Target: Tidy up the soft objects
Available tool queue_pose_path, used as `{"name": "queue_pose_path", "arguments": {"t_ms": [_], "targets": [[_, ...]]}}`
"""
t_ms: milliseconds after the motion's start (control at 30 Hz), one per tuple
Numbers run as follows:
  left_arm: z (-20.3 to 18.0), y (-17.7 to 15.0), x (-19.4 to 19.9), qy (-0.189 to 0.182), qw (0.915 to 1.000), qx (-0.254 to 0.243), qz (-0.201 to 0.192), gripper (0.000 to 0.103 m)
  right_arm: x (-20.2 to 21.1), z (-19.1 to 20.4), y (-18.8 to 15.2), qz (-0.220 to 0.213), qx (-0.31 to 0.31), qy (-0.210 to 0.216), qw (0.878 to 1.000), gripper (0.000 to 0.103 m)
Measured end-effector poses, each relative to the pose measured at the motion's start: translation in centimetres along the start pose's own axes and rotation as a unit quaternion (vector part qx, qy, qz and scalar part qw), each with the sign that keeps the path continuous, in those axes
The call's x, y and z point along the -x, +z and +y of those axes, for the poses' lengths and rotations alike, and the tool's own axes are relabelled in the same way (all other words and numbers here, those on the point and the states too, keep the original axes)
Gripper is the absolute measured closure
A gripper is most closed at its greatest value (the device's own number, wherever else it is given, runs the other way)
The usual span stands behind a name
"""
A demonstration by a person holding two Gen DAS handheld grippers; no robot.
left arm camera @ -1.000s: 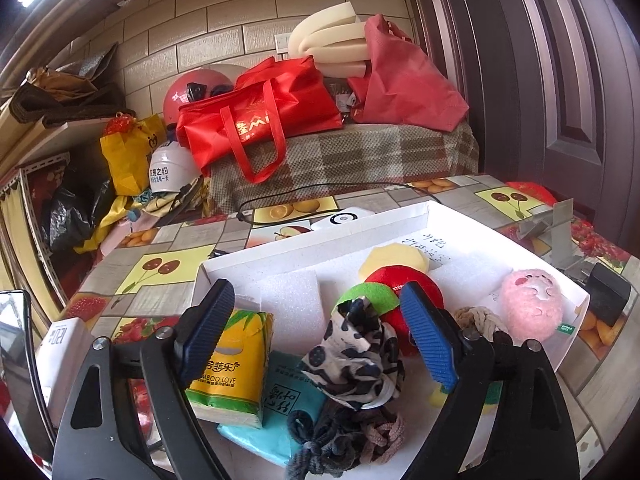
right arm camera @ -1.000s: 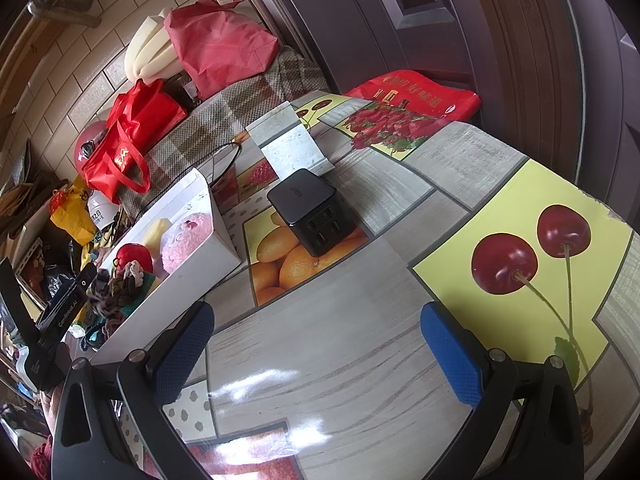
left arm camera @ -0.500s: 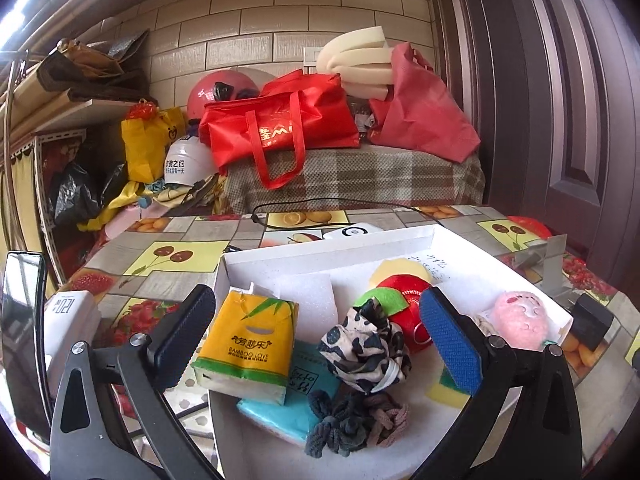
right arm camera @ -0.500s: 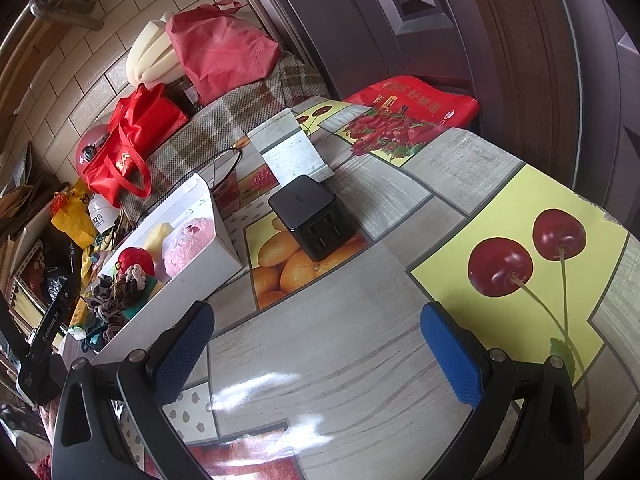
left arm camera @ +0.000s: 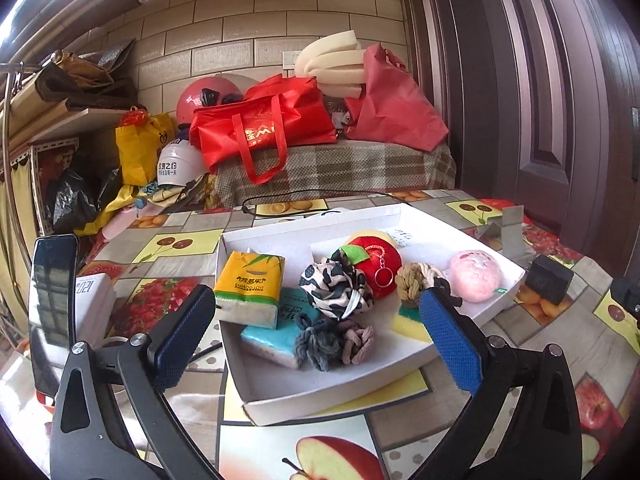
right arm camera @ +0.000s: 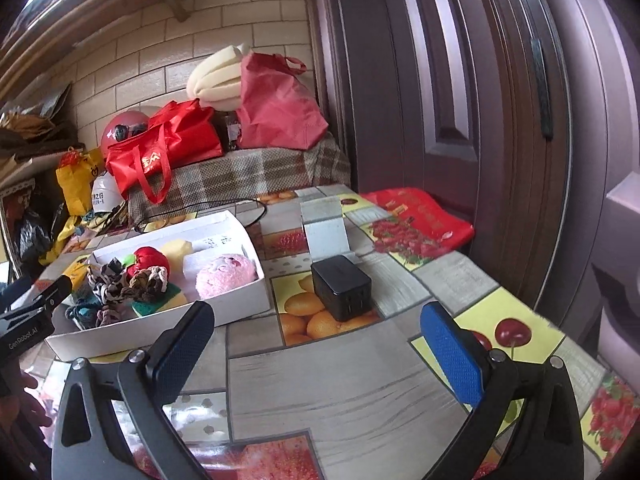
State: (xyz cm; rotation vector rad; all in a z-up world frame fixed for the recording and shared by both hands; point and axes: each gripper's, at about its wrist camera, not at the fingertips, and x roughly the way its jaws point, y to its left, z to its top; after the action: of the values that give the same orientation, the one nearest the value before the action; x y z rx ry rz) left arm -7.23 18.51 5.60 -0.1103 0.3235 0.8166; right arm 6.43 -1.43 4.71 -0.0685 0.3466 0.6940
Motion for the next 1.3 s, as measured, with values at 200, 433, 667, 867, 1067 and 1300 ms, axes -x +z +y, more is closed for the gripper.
{"name": "queue_pose_path", "arguments": {"t_ms": [200,433,667,867,1067,1300], "targets": [[-0.3,-0.8,1.7,-0.010,0.9999,-0.002,0.012,0.000,2.3,2.6,-0.5,-0.026,0.041,-0.027,0.998,0.000],[-0.8,-1.8,4.1,-0.009,0.9997,-0.004,0.020,0.000,4.3,2.5,-1.1,-0.034,0.017,-0.019,0.999,0.000],[-1.2,-2.8,6.2,0.004,0.9995,-0.005,0.030,0.000,5.7,2.4,-1.5,-0.038,0.005,-0.040,0.998,0.000],[-1.2,-3.6,7.7,-0.013,0.9984,0.014,0.054,0.000,7.9,2.6,-1.5,-0.084,0.006,-0.036,0.996,0.000],[-1.6,-4.0,9.4,-0.027,0.9981,0.024,0.051,0.000,9.8,2.9,-1.7,-0.090,0.008,-0.004,0.996,0.000],[-2.6,-4.0,10.3,0.038,0.9980,-0.002,0.050,0.000,11.8,2.9,-2.6,-0.098,-0.002,-0.004,0.995,0.000]]}}
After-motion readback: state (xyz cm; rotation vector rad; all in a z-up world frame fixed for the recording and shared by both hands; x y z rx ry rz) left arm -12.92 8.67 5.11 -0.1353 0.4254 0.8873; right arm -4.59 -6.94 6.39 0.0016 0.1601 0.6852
